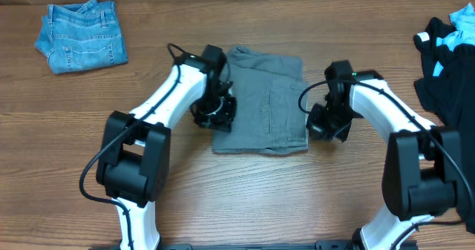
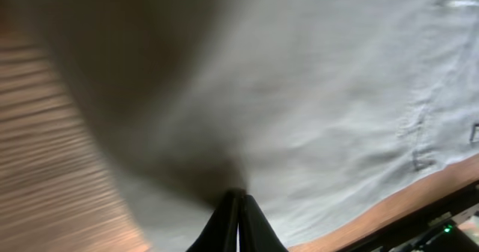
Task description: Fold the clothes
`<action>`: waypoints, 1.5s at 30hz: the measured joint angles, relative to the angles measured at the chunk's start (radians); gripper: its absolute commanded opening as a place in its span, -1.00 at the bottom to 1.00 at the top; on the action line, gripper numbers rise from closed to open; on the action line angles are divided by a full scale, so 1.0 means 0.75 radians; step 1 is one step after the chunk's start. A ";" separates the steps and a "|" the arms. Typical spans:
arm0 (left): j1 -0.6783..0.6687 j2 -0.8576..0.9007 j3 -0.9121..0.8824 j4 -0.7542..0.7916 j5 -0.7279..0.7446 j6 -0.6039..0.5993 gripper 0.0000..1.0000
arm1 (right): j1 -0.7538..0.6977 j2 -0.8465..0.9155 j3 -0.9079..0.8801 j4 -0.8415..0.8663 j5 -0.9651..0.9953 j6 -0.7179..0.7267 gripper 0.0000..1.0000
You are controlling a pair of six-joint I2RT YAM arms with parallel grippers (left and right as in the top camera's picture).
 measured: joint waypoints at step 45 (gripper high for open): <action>0.155 0.247 0.080 0.365 0.390 0.130 -0.31 | 0.018 -0.196 0.191 0.312 -0.194 0.075 1.00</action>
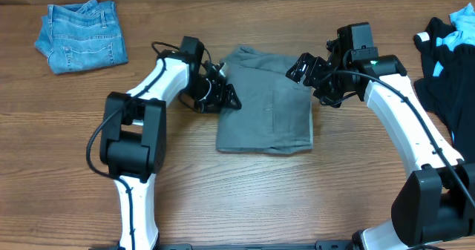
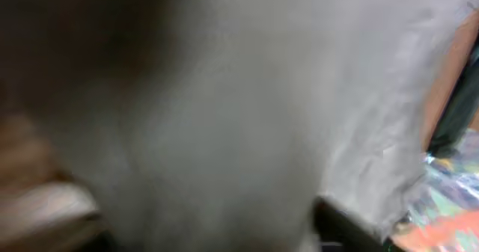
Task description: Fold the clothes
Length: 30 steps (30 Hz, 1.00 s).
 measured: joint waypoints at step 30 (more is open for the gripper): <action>0.318 0.072 0.377 -0.081 -0.883 0.173 -0.92 | 0.000 0.000 -0.001 0.001 0.033 0.001 1.00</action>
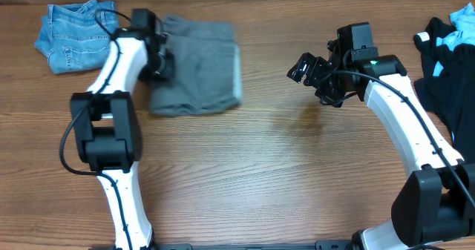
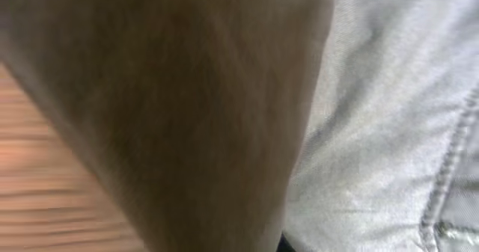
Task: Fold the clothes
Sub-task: 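Carry the folded trousers with the left gripper to the top-left beside the jeans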
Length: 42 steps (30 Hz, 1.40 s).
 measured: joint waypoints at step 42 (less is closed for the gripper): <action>0.236 0.005 0.460 0.080 -0.449 0.186 -0.92 | 0.000 0.000 0.000 0.025 0.001 0.027 1.00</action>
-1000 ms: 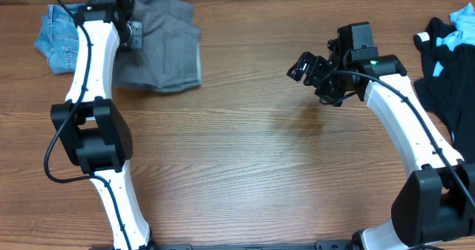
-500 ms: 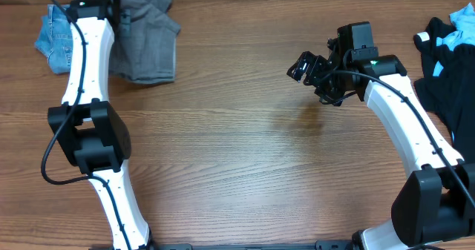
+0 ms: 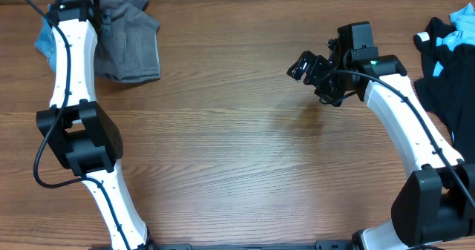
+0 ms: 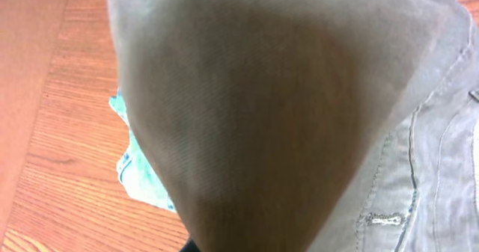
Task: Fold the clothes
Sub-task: 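Carry the folded trousers with the left gripper to the top-left beside the jeans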
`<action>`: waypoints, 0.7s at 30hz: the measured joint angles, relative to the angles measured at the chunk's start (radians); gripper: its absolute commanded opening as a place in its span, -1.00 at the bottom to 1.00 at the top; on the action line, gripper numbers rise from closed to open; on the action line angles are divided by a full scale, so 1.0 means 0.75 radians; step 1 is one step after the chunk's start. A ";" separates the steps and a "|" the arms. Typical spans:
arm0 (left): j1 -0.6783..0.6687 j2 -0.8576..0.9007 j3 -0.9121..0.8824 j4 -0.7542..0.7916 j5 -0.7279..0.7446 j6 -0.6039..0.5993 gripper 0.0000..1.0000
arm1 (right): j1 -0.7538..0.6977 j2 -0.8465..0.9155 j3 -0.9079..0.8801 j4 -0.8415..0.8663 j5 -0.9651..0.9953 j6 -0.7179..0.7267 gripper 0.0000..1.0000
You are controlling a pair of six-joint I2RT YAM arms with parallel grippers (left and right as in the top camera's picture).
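Folded grey shorts (image 3: 132, 42) lie at the table's far left corner, with one end lifted toward my left gripper, which is shut on that end. In the left wrist view the grey shorts (image 4: 419, 170) drape over the lens and hide the jaws. A sliver of the folded blue jeans (image 3: 43, 41) shows beside and beneath the shorts, and the jeans (image 4: 138, 170) also peek out from under the grey cloth. My right gripper (image 3: 306, 66) hovers open over bare wood at the far right, holding nothing.
A heap of black and light-blue clothes (image 3: 445, 64) lies at the right edge. The wooden table (image 3: 237, 168) stretches between the arms. The table's back edge runs close behind the left gripper.
My left gripper has moved farther left and back with the grey shorts, which now lie partly over the blue jeans. The right arm has stayed where it was.
Both grippers were at the sides of the folded grey shorts mid-table. Then the right gripper was raised and away while the left held the shorts' left edge. The shorts were later nearer the jeans, and now rest against them in the far left corner.
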 measured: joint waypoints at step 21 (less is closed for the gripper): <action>0.117 0.001 0.004 0.081 -0.036 -0.001 -0.89 | 0.000 0.000 0.000 0.000 0.000 0.004 1.00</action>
